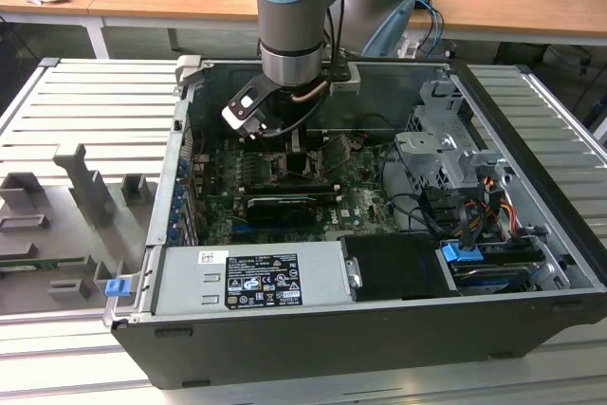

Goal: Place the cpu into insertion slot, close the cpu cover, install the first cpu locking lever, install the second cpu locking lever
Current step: 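Place the cpu into insertion slot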

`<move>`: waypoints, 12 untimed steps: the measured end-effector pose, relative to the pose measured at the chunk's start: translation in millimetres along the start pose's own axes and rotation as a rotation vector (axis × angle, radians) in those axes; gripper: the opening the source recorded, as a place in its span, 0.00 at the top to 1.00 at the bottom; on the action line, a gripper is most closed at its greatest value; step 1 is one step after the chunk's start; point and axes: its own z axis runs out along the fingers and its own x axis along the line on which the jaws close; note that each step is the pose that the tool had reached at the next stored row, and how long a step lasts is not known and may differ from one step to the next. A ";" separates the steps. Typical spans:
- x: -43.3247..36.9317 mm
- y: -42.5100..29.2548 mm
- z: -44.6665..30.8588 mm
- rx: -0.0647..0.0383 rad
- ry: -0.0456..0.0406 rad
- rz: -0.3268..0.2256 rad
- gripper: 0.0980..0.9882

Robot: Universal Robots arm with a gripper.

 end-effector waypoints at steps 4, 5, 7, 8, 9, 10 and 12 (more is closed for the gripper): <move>1.6 -0.1 1.0 0.000 -0.0008 0.000 0.52; 2.1 -0.2 1.6 0.000 -0.0009 0.000 0.52; 3.4 -0.2 2.5 0.000 -0.0012 0.000 0.52; 3.7 -0.2 2.7 0.000 -0.0012 0.000 0.52; 4.0 0.0 2.8 0.000 -0.0014 0.000 0.52; 4.1 0.1 2.9 0.000 -0.0018 0.000 0.52; 4.4 0.4 3.0 0.000 -0.0043 0.000 0.52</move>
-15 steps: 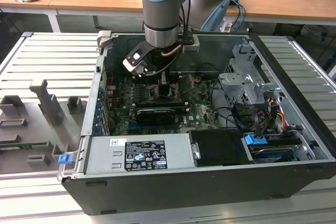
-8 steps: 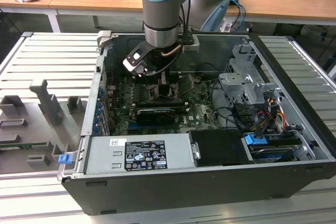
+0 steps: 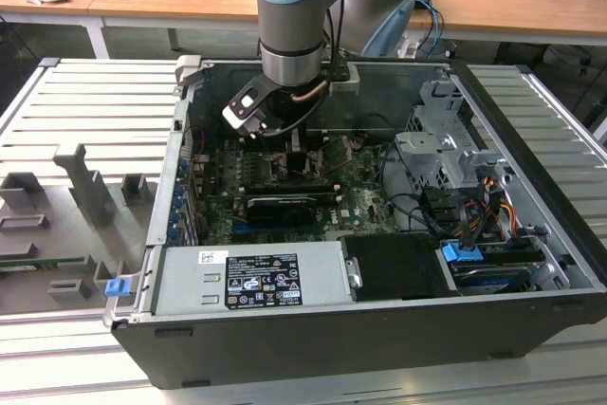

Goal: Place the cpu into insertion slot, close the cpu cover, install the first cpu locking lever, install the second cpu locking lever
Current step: 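Place the cpu into insertion slot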

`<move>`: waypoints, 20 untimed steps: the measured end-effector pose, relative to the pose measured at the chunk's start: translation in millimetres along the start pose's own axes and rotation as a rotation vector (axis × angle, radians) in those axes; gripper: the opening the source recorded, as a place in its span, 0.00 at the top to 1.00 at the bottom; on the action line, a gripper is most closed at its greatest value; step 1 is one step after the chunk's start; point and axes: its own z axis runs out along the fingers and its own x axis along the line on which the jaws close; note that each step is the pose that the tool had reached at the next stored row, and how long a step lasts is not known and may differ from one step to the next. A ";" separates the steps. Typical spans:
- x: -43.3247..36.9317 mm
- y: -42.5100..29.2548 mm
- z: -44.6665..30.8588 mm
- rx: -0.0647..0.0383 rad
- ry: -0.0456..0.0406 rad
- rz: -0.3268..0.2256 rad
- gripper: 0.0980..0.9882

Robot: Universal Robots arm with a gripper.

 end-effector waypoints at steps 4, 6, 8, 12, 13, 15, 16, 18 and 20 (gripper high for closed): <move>0.3 0.5 0.3 0.000 -0.0068 -0.001 0.52; 0.3 0.5 0.4 0.000 -0.0079 -0.001 0.52; 0.3 0.6 0.9 0.000 -0.0079 0.000 0.52; 0.3 0.7 1.1 0.000 -0.0100 -0.001 0.52; 0.3 0.6 1.1 0.000 -0.0101 -0.001 0.52; 0.3 0.6 1.1 0.000 -0.0101 -0.001 0.52; 0.3 0.6 1.2 0.000 -0.0102 -0.001 0.52; 0.3 0.6 1.1 0.000 -0.0103 -0.001 0.51; 0.4 0.7 0.9 0.000 -0.0102 -0.001 0.44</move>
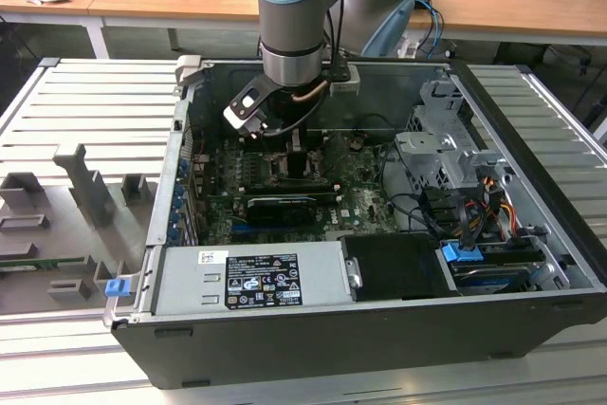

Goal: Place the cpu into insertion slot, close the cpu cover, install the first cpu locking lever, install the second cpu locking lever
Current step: 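Place the cpu into insertion slot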

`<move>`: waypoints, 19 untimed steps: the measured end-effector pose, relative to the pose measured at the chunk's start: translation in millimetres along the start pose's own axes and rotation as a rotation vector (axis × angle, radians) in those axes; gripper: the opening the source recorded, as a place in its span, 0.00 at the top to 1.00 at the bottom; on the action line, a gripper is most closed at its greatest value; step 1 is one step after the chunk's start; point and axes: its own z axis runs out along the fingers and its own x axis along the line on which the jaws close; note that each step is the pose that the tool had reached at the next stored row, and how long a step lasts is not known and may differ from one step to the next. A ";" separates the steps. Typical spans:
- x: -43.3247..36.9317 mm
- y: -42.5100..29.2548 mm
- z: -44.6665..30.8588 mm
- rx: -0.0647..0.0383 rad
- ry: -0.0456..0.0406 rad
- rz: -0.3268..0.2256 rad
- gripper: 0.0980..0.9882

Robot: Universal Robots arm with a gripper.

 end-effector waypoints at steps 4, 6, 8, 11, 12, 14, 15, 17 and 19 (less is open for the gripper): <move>0.1 0.3 -4.9 0.000 -0.0001 0.000 0.44; 0.1 0.5 -7.1 0.000 -0.0001 0.000 0.44; 0.2 0.6 -8.4 0.000 0.0000 0.000 0.44; 0.3 0.7 -10.3 0.000 0.0001 0.000 0.45; 0.2 0.7 -10.6 0.000 -0.0001 0.000 0.60; 0.3 0.8 -11.2 0.000 0.0000 0.000 0.73; 0.3 0.8 -11.5 0.000 -0.0001 0.000 0.80; 0.3 0.8 -11.9 0.000 -0.0001 0.001 0.94; 0.3 0.9 -12.4 0.000 -0.0001 0.001 0.99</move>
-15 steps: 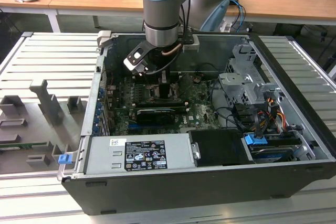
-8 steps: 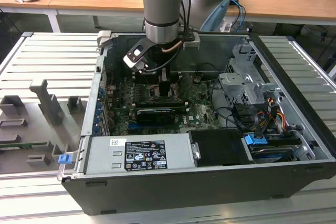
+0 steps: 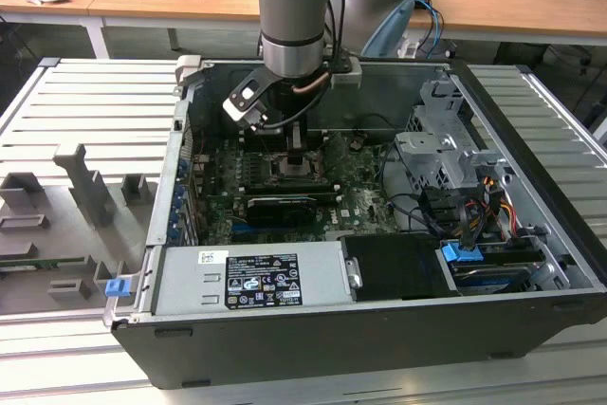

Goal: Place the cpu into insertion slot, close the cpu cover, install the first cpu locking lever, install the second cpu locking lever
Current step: 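Place the cpu into insertion slot, then close the cpu cover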

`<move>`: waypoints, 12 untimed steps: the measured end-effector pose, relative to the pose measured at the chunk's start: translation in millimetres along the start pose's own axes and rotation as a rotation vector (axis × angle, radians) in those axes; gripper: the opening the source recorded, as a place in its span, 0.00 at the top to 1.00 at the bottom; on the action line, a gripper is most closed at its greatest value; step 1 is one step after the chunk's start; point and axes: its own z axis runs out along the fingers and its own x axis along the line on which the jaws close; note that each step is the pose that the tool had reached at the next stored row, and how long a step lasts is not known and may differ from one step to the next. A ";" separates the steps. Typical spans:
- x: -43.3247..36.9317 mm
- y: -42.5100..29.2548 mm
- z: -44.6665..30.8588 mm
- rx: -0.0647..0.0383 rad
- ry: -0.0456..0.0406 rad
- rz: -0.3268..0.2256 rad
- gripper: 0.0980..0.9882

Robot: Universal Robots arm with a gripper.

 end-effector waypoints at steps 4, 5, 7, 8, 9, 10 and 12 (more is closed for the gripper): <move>0.0 0.0 -0.3 0.000 -0.0001 0.001 0.99; 0.0 0.0 -0.4 0.000 -0.0002 0.001 0.99; 0.0 0.1 -1.0 0.000 -0.0002 0.002 0.99; 0.0 0.1 -1.1 0.000 -0.0002 0.002 0.99; 0.0 0.1 -1.5 0.000 -0.0006 0.002 0.99; 0.1 0.2 -2.0 0.000 -0.0021 0.002 0.99; 0.1 1.5 -2.2 0.001 -0.0103 0.002 0.99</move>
